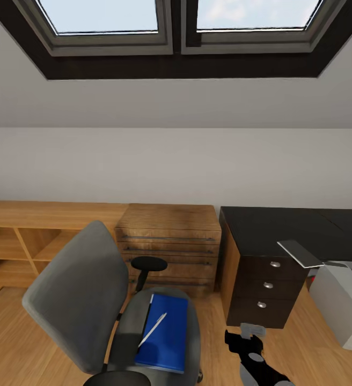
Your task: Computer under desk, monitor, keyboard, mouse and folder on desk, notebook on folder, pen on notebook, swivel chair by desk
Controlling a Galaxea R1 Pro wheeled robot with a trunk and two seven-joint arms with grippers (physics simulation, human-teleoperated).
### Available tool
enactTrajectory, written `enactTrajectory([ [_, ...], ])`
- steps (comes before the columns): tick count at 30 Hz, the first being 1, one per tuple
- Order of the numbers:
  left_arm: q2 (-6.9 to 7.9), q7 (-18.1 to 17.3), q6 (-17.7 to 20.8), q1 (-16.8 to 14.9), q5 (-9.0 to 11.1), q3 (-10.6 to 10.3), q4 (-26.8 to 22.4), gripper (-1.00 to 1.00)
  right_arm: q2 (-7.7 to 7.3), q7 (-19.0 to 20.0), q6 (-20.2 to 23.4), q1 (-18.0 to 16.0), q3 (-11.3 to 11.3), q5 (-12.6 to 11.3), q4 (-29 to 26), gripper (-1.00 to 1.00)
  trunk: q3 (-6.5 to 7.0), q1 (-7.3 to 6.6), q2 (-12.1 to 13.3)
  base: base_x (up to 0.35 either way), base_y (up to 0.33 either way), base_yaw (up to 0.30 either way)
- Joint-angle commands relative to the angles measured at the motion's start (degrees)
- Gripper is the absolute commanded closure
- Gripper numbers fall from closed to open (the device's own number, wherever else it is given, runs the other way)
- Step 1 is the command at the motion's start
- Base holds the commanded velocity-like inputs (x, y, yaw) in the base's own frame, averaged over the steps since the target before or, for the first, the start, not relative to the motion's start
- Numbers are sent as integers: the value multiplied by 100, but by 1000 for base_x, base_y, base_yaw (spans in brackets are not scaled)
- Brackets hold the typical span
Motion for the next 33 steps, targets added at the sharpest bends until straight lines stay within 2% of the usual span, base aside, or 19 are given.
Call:
enactTrajectory([
  [1, 1, -25, -14, -4, 62, -46, 4, -100, 9, 1, 198, -5, -49, 2, -168, -100, -6, 0, -4, 0, 0, 0],
  [8, 0, -25, -16, -3, 60, -46, 4, -100, 57, -7, 1727, -11, -67, -32, -1338, -100, -6, 0, -4, 0, 0, 0],
  [12, -1, -25, -16, -4, 59, -46, 4, -100, 204, -11, 2420, -15, -67, -141, -1842, -100, -6, 0, -4, 0, 0, 0],
  [16, 1, -25, -16, -3, 61, -46, 4, -100, 352, -15, 2882, -17, -59, -214, -2227, -100, -6, 0, -4, 0, 0, 0],
  [19, 1, -25, -16, -3, 61, -46, 4, -100, 448, -9, 3102, -18, -53, -247, -2394, -100, -6, 0, -4, 0, 0, 0],
  [24, 1, -25, -16, -4, 62, -46, 4, -100, 499, -5, 3166, -18, -56, -262, -2449, -100, -6, 0, -4, 0, 23, 0],
  [33, 1, -25, -16, -5, 61, -46, 4, -100, 507, -7, 2844, -18, -68, -267, -2407, -100, -6, 0, -4, 26, 122, 0],
])
